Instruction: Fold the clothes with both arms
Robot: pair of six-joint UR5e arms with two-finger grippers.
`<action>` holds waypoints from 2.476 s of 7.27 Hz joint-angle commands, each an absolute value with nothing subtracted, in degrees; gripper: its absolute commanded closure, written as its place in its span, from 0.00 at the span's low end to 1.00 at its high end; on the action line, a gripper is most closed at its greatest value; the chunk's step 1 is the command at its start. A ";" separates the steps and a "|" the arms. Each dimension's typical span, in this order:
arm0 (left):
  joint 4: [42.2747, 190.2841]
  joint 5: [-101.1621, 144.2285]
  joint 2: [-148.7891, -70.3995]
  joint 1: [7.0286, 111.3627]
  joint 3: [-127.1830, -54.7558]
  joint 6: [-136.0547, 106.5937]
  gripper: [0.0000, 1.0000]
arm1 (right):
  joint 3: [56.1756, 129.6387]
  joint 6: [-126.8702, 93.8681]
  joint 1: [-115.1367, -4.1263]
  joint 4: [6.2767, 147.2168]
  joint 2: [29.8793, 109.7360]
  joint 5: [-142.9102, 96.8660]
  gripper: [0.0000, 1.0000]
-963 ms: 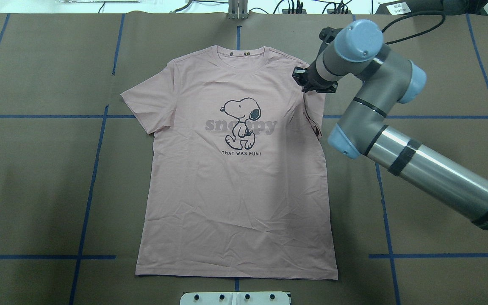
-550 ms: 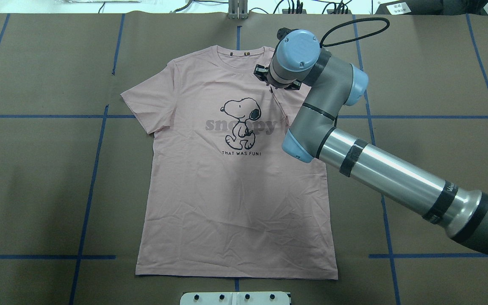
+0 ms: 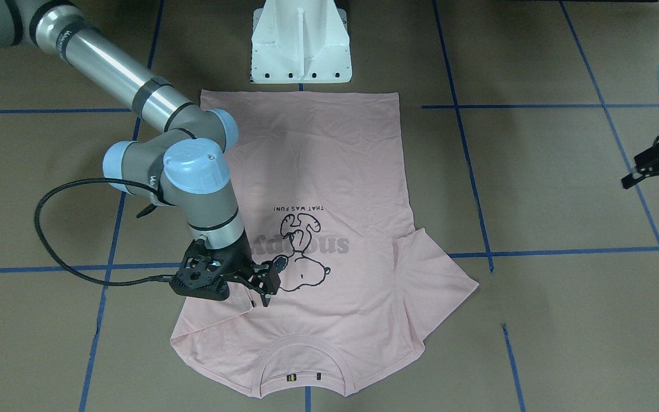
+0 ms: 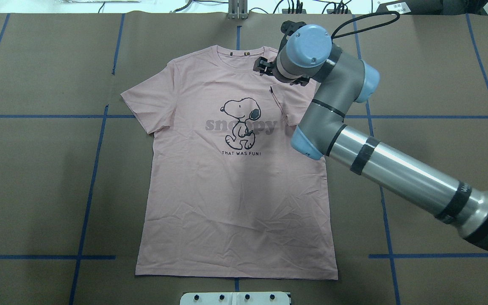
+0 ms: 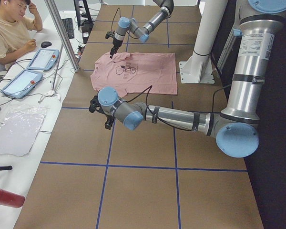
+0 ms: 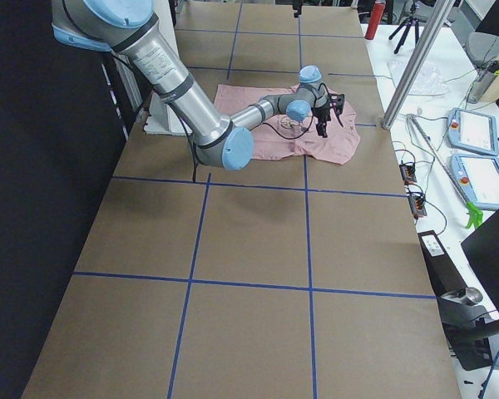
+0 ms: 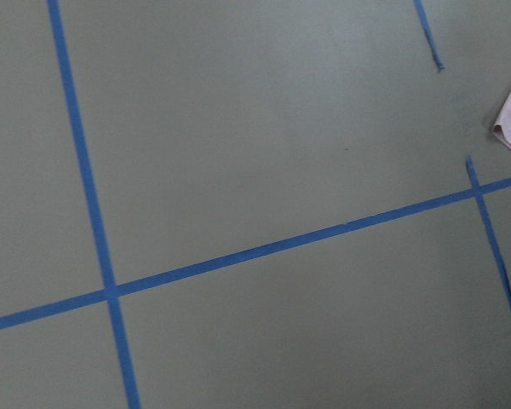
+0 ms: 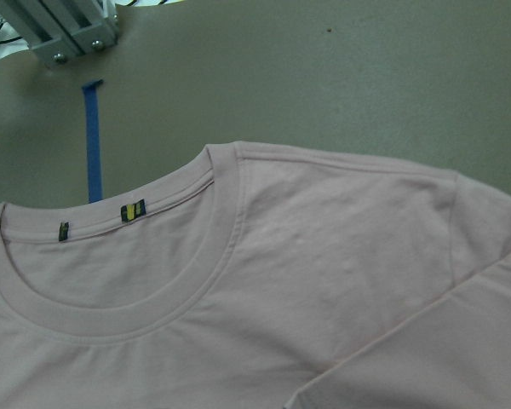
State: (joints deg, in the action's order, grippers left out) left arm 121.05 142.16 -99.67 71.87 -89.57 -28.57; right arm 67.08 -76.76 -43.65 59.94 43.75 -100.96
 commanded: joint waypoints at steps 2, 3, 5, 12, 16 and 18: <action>124.01 125.71 -120.78 54.33 -76.10 -54.12 0.00 | 75.38 -65.86 -53.76 59.50 54.90 -112.47 0.00; 125.14 119.77 -123.55 52.49 -72.28 -54.14 0.01 | 76.54 -64.44 -54.22 59.41 56.67 -113.37 0.00; 129.71 114.17 -123.49 51.94 -68.13 -53.97 0.10 | 77.25 -65.03 -53.97 59.41 56.78 -113.20 0.00; 130.52 110.92 -123.57 49.22 -66.35 -54.23 1.00 | 76.46 -65.13 -53.17 59.50 56.60 -112.68 0.00; 125.53 113.21 -127.58 46.70 -77.70 -71.23 1.00 | 76.46 -65.22 -52.73 59.50 56.60 -112.68 0.00; 123.93 107.08 -136.08 43.96 -69.24 -74.24 1.00 | 76.29 -65.21 -52.65 59.50 56.69 -112.59 0.00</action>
